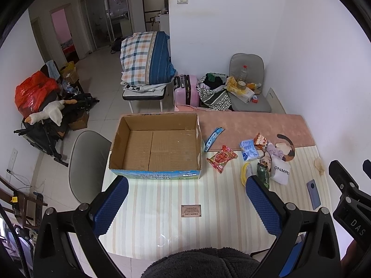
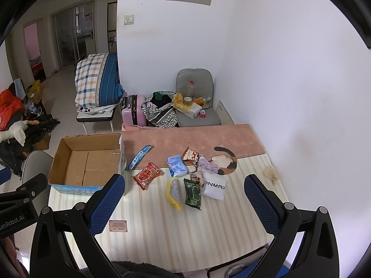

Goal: Organize soft objects

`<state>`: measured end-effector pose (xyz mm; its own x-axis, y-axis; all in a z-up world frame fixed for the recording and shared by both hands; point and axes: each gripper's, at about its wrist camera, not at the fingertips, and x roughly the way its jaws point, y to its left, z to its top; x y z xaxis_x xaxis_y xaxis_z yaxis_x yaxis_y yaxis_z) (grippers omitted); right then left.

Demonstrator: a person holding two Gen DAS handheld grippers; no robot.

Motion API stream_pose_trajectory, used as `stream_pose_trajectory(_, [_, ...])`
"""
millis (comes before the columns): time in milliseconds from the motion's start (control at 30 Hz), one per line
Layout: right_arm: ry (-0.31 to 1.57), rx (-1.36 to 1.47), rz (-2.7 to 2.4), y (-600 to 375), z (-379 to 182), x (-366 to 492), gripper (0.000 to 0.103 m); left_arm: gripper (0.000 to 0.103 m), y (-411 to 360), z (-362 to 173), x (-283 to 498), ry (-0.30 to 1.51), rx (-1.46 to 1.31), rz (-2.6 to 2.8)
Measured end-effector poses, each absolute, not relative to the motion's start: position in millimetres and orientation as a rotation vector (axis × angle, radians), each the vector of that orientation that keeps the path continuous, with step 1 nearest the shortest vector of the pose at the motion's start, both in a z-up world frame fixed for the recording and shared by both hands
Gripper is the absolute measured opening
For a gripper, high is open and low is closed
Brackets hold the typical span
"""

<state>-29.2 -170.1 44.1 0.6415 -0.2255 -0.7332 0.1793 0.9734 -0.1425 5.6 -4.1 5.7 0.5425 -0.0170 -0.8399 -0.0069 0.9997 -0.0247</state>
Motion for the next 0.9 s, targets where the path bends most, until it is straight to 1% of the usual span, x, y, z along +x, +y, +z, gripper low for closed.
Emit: stream_pose_trajectory(900, [0.817,-0.057,-0.225,-172,61,-35,0.103,0.103,0,9,-2,0.975,-0.026,-0.005])
